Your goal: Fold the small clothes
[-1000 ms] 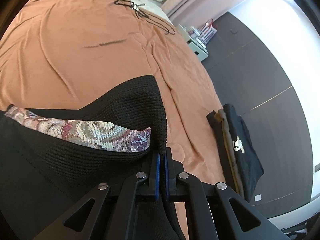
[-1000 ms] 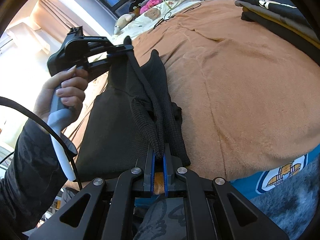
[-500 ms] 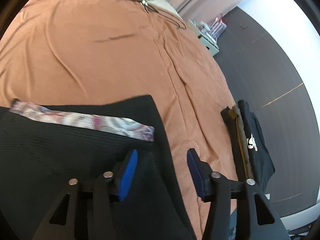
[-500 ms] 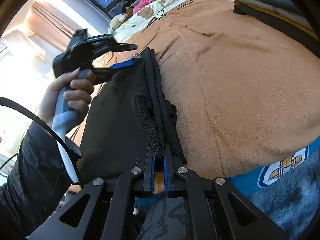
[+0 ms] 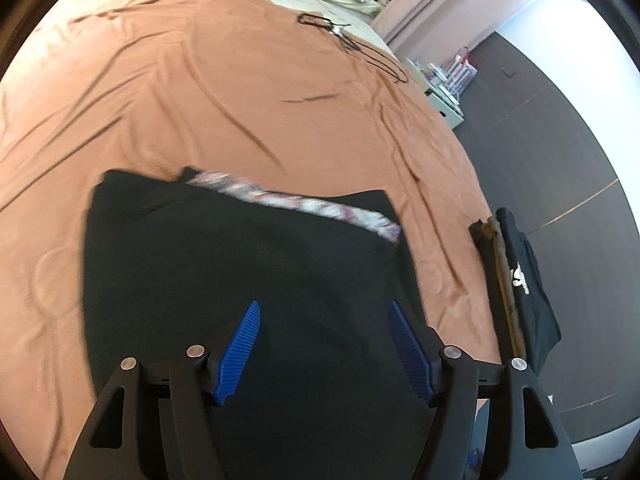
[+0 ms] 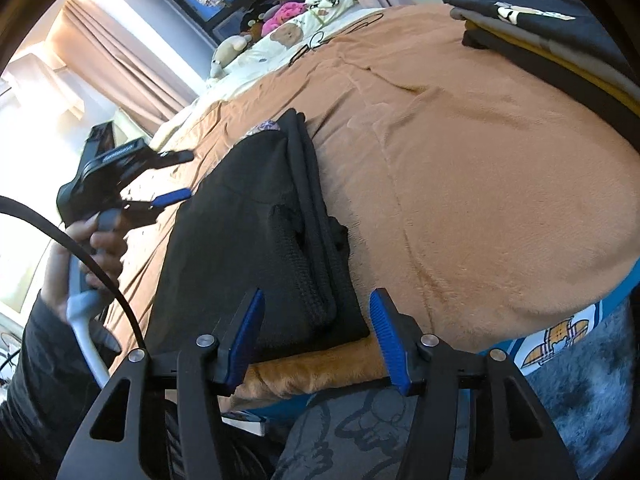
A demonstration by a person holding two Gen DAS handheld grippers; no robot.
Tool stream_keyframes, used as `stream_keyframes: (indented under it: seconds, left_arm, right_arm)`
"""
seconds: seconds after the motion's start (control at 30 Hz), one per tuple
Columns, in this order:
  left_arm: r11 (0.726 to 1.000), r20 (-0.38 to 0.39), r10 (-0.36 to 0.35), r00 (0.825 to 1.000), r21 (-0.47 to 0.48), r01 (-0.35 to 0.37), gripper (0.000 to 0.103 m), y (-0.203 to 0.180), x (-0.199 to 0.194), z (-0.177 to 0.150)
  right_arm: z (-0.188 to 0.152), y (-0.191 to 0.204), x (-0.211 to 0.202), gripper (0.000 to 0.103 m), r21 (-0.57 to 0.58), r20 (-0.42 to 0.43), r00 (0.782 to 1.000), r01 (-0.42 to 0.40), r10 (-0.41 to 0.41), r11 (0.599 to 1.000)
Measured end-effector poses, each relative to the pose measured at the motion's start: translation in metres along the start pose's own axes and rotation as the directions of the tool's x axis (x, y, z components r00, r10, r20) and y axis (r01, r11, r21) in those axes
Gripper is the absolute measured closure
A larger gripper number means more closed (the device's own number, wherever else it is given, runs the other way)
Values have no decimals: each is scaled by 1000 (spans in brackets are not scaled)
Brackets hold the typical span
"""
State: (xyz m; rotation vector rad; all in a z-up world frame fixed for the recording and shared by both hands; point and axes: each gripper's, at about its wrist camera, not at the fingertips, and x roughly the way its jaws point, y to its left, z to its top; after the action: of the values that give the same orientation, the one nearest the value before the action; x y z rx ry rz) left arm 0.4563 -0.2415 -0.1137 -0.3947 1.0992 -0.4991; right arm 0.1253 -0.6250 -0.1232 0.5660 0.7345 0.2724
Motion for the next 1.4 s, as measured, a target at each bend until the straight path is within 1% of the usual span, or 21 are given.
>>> stream_keyframes:
  seconds: [0.33,0.57,0.67,0.7,0.8,1.0,1.07,1.1,1.13,1.2,1.27,1.3,1.37,1.4]
  left_arm:
    - [997,10,62,998,-49,-62,34,50,-46,-34]
    - [993,-13,67,998,-100,-68,35,82,-60,-72]
    - [990,-32,48,998,-130,-52,35,93,-61,-89]
    - [990,-35,41,999,-136,-45,36,96,-61,-94]
    - [988,-37,19,999,-155,-25,37,100,-63,-109]
    - [980,-43,-48,998,-194,39,51,101,-64,-137]
    - [978,-44,-51,998,-206,41,54,101,-64,-144]
    - [975,-45,-56,997,-216,45,56,102,-64,-148]
    - [972,-45,-63,997,-227,52,57,103,-64,-151]
    - [960,-40,-96,995,-268,81,58,107,-65,-159]
    - [950,-26,-115,993,-294,102,59,109,-67,-165]
    - [950,-21,-110,994,-295,99,63,109,-68,-167]
    - [948,-20,-112,993,-302,101,65,109,-67,-171]
    - [942,-15,-126,992,-314,115,66,110,-67,-173]
  right_arm:
    - [13,3,20,50,-22,-55,998,9,-10,1000]
    - [17,7,25,50,-36,-55,998,10,-12,999]
    - [14,9,25,51,-35,-55,998,11,-13,999]
    - [15,9,27,54,-34,-57,998,10,-12,999]
    - [13,11,29,55,-44,-59,998,18,-21,999]
    - [14,10,31,55,-41,-70,997,26,-29,999]
    - [13,11,31,55,-47,-73,997,29,-32,998]
    - [13,11,30,56,-50,-72,997,29,-33,998]
    - [13,12,30,60,-52,-73,997,31,-34,998]
    - [14,11,31,62,-49,-76,996,33,-37,998]
    - [15,9,32,63,-38,-76,997,27,-30,999]
    - [15,8,32,63,-32,-77,997,25,-28,999]
    - [17,9,34,63,-33,-80,996,30,-33,999]
    - [17,10,35,63,-37,-81,996,34,-36,999]
